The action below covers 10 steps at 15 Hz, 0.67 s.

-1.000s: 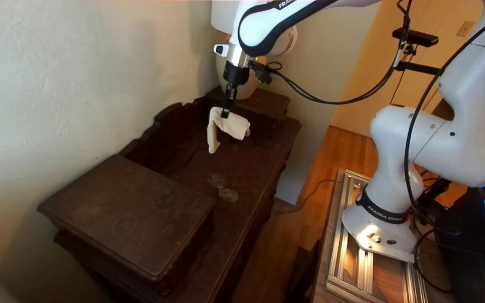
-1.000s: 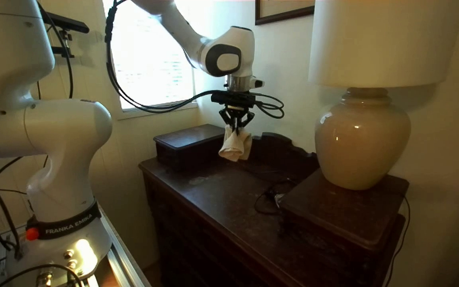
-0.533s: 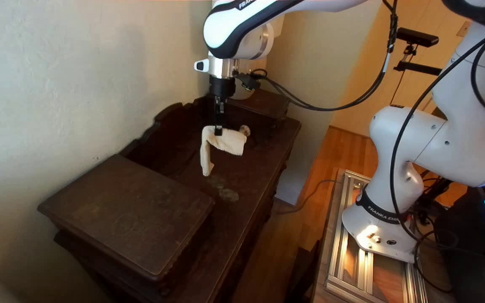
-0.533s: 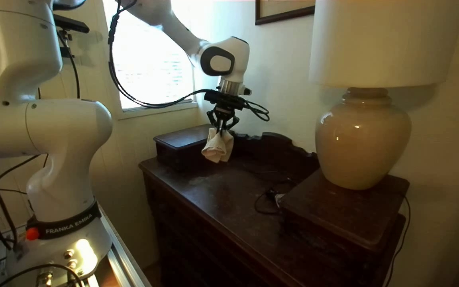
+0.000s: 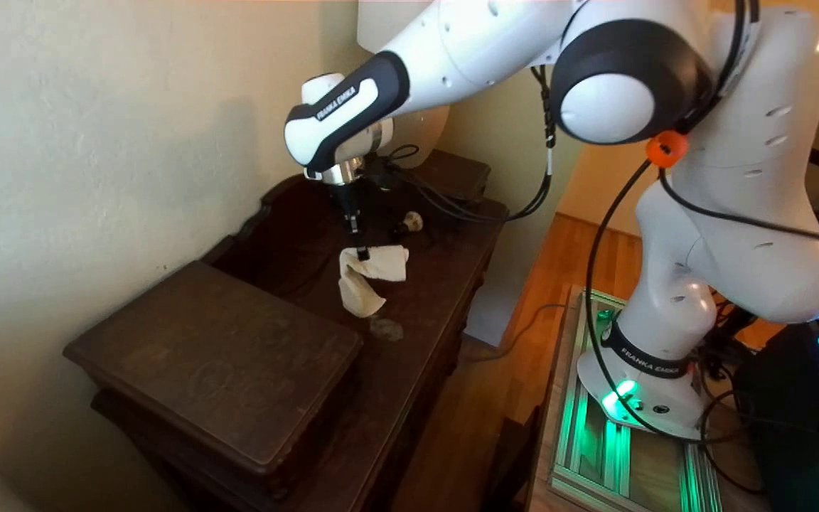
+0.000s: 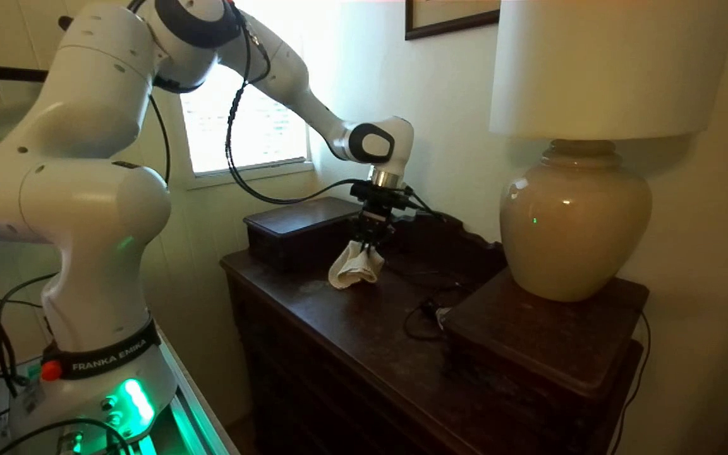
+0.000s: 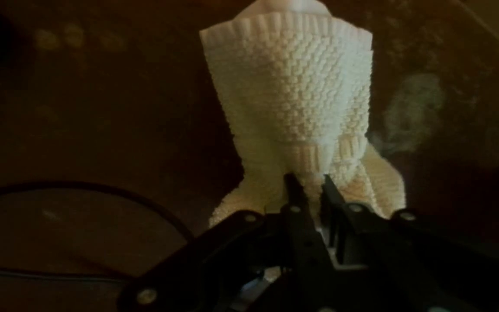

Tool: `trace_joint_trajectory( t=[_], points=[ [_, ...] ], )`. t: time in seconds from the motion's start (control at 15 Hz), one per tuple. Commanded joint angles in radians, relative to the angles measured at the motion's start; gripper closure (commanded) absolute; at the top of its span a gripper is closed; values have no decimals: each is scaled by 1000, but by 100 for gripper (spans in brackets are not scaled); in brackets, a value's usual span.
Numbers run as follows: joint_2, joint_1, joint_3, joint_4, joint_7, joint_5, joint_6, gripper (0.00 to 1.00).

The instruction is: Use the towel to wipe the lamp

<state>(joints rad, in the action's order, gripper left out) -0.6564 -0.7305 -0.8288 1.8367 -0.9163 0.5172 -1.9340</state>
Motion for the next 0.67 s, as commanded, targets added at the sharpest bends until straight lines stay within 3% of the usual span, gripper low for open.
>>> trace_joint_trajectory(
  t=[0.0,0.07,0.13,0.4,0.53,0.6],
  points=[
    [-189,129,85,-252,-10,16,38,57],
    [-135,269,254,-297,66,-118,-3,49],
    [-150,318,306,-352,80,-151,-2,43],
    [-98,560,622,-468,158,-328,44,15],
    [-61,619,714,-483,185,-373,75,1],
    [-45,641,748,-488,204,-387,92,0]
  ],
)
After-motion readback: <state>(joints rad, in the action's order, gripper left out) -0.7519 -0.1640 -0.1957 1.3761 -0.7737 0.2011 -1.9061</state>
